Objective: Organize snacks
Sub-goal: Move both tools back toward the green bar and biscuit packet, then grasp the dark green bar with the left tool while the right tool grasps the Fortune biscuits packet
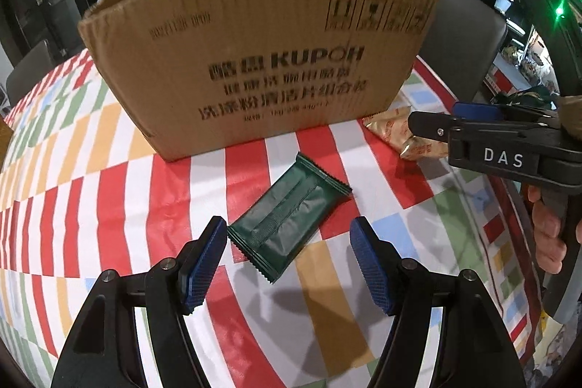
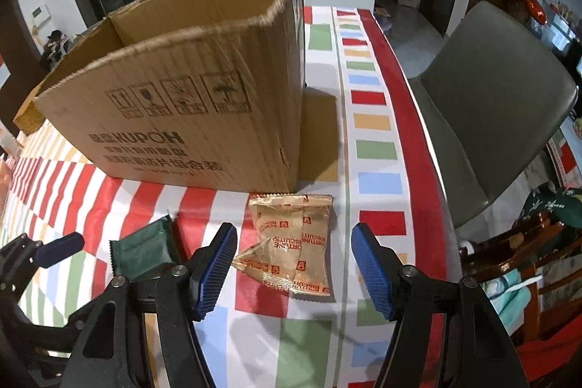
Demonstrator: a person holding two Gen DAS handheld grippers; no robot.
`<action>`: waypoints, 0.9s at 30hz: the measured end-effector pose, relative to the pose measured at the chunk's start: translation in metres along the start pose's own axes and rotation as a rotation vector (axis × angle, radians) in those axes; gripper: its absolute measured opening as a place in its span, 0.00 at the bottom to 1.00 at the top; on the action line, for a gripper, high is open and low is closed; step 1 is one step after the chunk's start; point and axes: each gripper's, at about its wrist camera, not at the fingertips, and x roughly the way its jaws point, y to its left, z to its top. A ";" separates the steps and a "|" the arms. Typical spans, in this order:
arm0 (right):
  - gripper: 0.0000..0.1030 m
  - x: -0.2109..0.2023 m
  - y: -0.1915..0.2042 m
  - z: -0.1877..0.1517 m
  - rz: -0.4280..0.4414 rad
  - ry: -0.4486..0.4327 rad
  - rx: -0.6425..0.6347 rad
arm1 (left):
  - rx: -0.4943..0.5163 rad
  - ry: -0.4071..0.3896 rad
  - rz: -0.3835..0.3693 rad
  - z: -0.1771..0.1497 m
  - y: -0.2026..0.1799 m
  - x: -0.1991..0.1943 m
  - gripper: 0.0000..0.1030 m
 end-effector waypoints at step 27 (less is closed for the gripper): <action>0.55 0.039 -0.003 -0.016 0.035 0.078 -0.005 | -0.018 0.078 -0.023 0.027 0.018 0.054 0.57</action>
